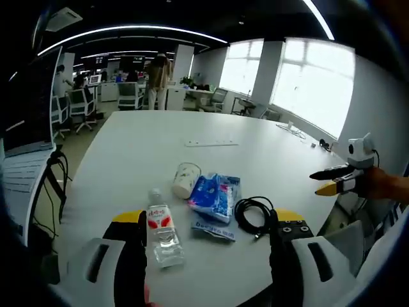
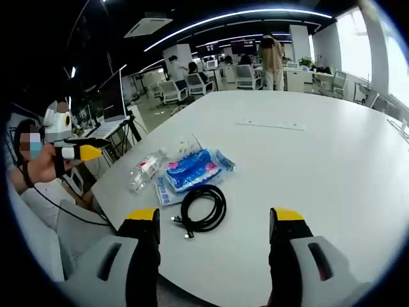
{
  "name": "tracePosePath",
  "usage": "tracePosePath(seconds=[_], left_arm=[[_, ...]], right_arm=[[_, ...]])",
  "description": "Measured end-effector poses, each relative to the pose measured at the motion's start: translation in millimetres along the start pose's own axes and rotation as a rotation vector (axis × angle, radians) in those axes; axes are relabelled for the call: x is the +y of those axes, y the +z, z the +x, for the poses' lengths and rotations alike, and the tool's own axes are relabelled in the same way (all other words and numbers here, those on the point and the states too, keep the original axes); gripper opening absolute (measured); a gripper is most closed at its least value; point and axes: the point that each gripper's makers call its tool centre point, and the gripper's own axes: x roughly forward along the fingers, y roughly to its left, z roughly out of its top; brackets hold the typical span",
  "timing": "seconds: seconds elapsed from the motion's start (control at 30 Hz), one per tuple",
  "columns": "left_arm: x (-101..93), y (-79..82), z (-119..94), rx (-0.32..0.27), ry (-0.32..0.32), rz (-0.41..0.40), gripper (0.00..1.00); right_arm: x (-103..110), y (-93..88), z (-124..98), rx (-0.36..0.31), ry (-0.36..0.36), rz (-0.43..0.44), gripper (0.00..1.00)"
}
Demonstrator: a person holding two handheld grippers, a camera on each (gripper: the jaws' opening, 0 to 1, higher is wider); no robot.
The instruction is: Arrange the tabletop items into an orderly group along one side of the table until the central work area is clear of visible clutter.
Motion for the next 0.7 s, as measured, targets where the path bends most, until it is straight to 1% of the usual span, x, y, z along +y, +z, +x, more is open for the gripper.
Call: tracePosePath(seconds=[0.4, 0.7], left_arm=[[0.0, -0.7, -2.7, 0.0, 0.002, 0.0, 0.8], [2.3, -2.8, -5.0, 0.003, 0.006, -0.004, 0.8]], right_arm=[[0.6, 2.7, -0.3, -0.008, -0.001, 0.0, 0.69], [-1.1, -0.5, -2.0, -0.006, -0.006, 0.008, 0.68]])
